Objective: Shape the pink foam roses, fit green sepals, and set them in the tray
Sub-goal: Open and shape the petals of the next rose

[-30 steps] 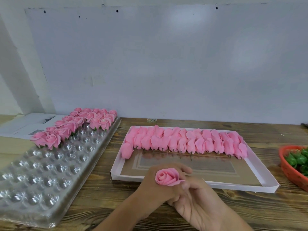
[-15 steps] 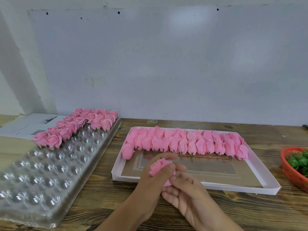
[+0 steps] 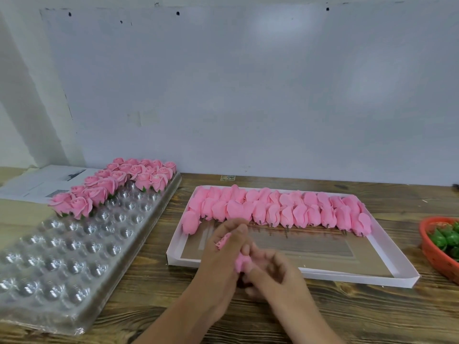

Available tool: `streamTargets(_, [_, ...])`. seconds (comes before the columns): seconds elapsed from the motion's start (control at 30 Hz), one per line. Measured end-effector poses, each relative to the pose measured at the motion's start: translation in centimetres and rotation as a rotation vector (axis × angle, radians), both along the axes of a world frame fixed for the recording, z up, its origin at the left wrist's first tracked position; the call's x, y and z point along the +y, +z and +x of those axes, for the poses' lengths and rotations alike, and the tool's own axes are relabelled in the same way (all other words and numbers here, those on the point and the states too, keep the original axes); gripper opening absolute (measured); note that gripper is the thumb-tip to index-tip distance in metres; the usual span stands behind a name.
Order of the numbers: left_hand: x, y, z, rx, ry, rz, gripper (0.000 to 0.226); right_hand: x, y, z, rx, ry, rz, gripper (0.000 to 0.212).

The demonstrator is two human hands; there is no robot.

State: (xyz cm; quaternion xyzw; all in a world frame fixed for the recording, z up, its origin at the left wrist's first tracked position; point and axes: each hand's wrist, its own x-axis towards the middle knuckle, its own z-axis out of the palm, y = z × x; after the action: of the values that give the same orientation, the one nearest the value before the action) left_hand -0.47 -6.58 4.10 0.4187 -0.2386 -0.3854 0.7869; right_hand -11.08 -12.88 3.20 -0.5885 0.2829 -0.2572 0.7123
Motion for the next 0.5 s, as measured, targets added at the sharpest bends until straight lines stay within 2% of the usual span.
streamTargets(0.07, [0.0, 0.0, -0.1, 0.065, -0.003, -0.02, 0.015, 0.4, -0.6, -0.3, 0.042, -0.094, -0.304, 0.032])
streamTargets(0.1, [0.0, 0.0, -0.3, 0.084, -0.01, -0.012, 0.019, 0.7, -0.8, -0.4, 0.045, -0.102, -0.375, 0.036])
streamTargets(0.23, [-0.3, -0.5, -1.0, 0.056, -0.011, 0.042, 0.022, 1.2, -1.0, -0.2, -0.041, -0.12, -0.336, 0.05])
streamTargets(0.37, [-0.5, -0.5, -1.5, 0.081, -0.019, 0.006, 0.034, 1.3, -1.1, -0.2, -0.022, -0.254, -0.455, 0.037])
streamTargets(0.5, [-0.6, -0.8, -1.6, 0.075, -0.001, -0.006, 0.029, 1.5, -1.2, -0.1, -0.11, -0.195, -0.327, 0.037])
